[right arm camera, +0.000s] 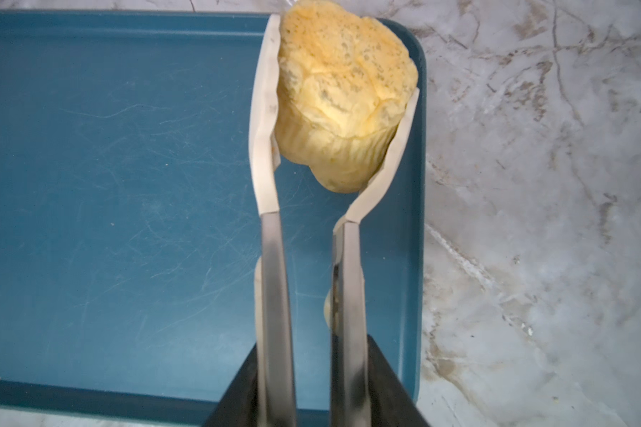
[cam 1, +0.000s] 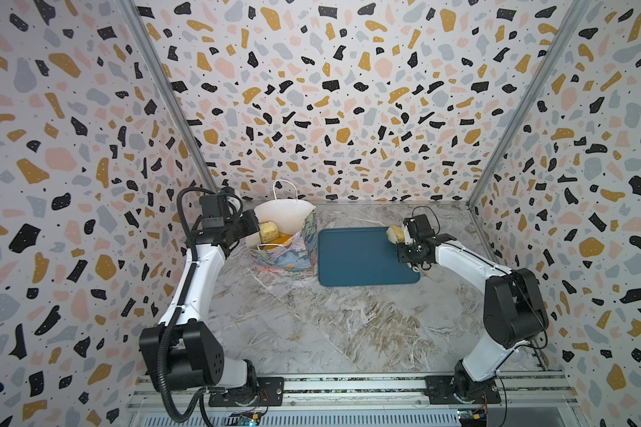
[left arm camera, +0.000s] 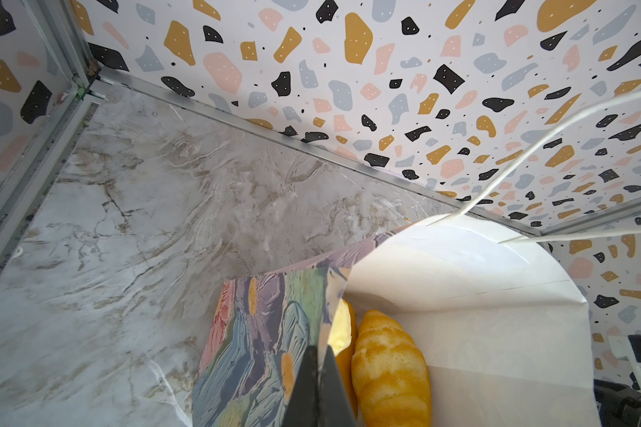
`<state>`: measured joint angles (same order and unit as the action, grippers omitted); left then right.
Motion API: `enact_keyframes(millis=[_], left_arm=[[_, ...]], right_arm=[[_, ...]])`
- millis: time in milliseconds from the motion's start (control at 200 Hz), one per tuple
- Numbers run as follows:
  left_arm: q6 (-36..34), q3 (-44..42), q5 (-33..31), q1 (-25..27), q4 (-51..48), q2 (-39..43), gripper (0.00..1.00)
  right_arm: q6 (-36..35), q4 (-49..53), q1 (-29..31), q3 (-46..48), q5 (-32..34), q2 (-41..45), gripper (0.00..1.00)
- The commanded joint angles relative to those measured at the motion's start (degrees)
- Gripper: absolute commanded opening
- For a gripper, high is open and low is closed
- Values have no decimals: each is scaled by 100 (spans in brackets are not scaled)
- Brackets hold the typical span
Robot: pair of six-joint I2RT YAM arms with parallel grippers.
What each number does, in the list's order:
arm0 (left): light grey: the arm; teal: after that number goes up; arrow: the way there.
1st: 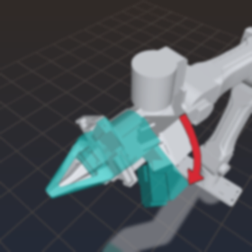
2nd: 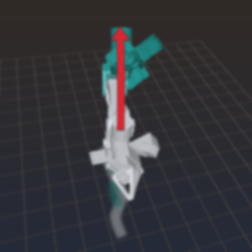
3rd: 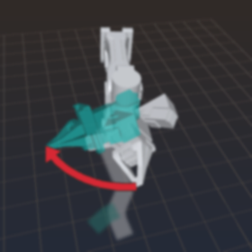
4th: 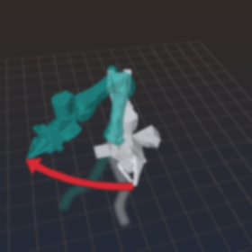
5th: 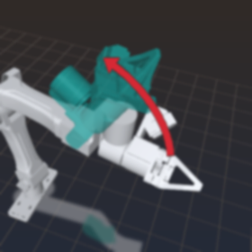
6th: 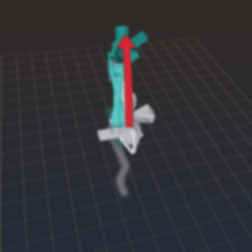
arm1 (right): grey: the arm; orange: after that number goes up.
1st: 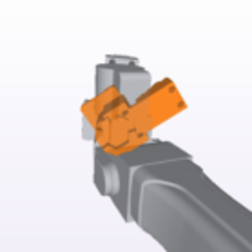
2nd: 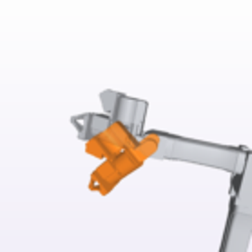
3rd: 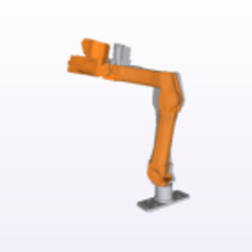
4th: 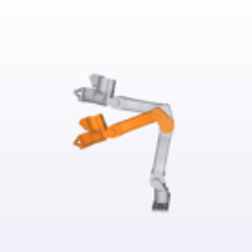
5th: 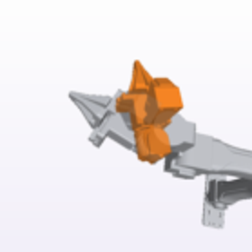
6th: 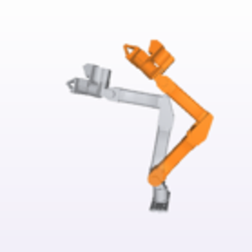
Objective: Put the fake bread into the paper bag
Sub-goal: 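Close the tongs on the pale herb bun with the right gripper, then lift the herb bun in the tongs and carry it over the bag opening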
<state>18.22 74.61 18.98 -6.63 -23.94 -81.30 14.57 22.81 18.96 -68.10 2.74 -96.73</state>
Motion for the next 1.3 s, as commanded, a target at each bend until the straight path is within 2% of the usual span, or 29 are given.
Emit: enact_keyframes(millis=[0, 430, 1296], left_arm=[[-33, -8, 24, 23, 211, 206, 0], [-39, -6, 35, 22, 209, 181, 0], [-2, -68, 88, 22, 308, 245, 0]], right_arm=[[148, -193, -15, 141, -169, 370, 39], [692, -671, 110, 961, -624, 1296, 36], [1238, -1306, 1133, 1358, -419, 2133, 32]])
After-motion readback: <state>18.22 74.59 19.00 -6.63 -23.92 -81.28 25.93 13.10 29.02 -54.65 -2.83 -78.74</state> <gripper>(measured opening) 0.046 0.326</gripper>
